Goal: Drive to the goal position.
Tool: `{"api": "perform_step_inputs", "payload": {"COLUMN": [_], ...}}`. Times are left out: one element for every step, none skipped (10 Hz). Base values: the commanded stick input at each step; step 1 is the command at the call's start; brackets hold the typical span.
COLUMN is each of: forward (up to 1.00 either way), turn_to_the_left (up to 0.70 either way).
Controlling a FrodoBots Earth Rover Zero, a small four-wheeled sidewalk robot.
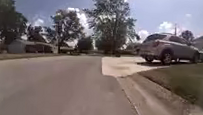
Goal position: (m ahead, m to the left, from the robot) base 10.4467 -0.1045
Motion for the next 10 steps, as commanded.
{"api": "perform_step_inputs", "payload": {"forward": [0.7,0.7,0.7,0.7,0.7,0.7,0.7,0.7,0.7,0.7], "turn_to_the_left": [0.0,0.0,0.0,0.0,0.0,0.0,0.0,0.0,0.0,0.0]}}
